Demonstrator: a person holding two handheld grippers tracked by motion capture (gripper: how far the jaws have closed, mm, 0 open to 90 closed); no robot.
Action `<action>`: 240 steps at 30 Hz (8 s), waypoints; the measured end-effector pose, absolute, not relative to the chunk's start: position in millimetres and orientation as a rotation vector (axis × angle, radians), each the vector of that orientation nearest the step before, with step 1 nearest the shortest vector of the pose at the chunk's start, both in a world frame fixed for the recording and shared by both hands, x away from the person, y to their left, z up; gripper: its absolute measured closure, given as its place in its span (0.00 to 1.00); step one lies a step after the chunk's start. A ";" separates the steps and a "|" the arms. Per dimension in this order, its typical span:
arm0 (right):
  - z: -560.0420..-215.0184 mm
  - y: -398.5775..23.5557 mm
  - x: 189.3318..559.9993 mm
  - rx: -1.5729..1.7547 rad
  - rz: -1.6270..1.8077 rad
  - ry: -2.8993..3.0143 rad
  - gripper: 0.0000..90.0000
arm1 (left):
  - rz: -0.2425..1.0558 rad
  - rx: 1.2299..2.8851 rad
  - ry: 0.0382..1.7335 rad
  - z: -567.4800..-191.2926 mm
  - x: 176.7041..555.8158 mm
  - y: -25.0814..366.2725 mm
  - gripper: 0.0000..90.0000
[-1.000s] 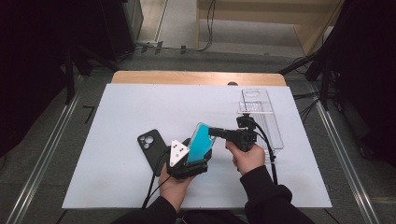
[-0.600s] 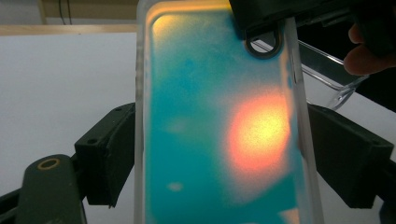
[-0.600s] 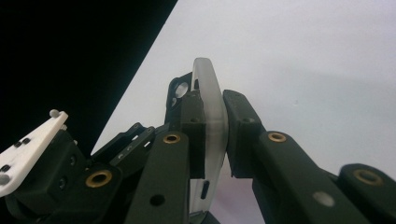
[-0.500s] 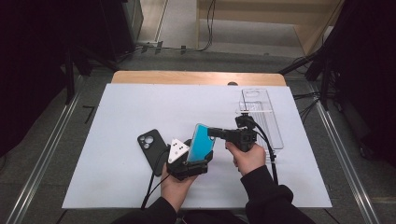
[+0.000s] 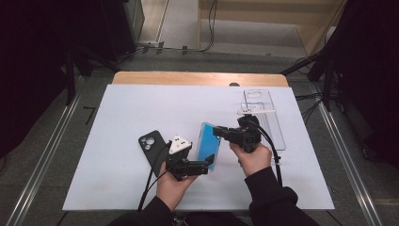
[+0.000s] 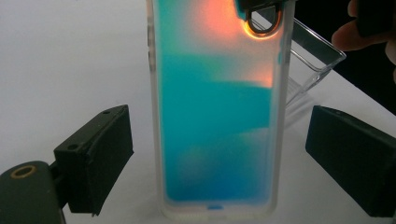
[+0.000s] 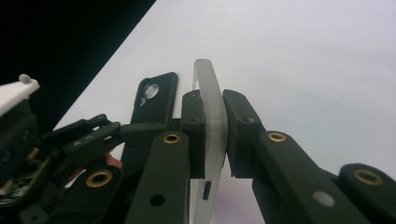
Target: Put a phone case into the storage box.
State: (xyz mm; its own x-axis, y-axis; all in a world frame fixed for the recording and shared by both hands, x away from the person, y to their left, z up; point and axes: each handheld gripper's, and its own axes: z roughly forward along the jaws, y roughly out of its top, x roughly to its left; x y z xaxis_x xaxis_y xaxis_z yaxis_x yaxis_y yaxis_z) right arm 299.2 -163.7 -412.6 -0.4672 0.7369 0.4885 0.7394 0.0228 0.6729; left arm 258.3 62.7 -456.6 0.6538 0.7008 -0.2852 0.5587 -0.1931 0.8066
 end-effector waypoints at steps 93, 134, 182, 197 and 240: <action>-408.7 -172.3 304.1 -0.501 -1.579 -2.481 0.86 | -0.371 2.130 0.289 -411.6 326.8 99.8 0.88; -416.4 -170.0 293.0 -0.922 -1.606 -2.502 0.00 | -0.218 2.074 0.676 -391.0 334.0 117.3 0.90; -433.0 -115.1 278.8 -1.422 -1.579 -2.581 0.00 | -0.114 2.021 1.060 -385.7 316.2 88.7 0.90; -439.4 -107.3 281.8 -1.452 -1.525 -2.622 0.12 | -0.131 2.032 1.061 -389.7 313.5 82.6 0.90; -440.8 -138.7 295.8 -1.336 -1.553 -2.597 0.16 | -0.087 2.154 0.692 -391.6 309.2 110.6 0.35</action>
State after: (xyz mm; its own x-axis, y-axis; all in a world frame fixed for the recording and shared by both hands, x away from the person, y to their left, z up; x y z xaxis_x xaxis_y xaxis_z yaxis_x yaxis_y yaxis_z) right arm 295.8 -138.7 -440.8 -0.6622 0.7075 0.2470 0.5524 0.2382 0.7988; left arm 309.2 110.6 -391.6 0.8443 0.4473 -0.2950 0.5064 -0.4862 0.7122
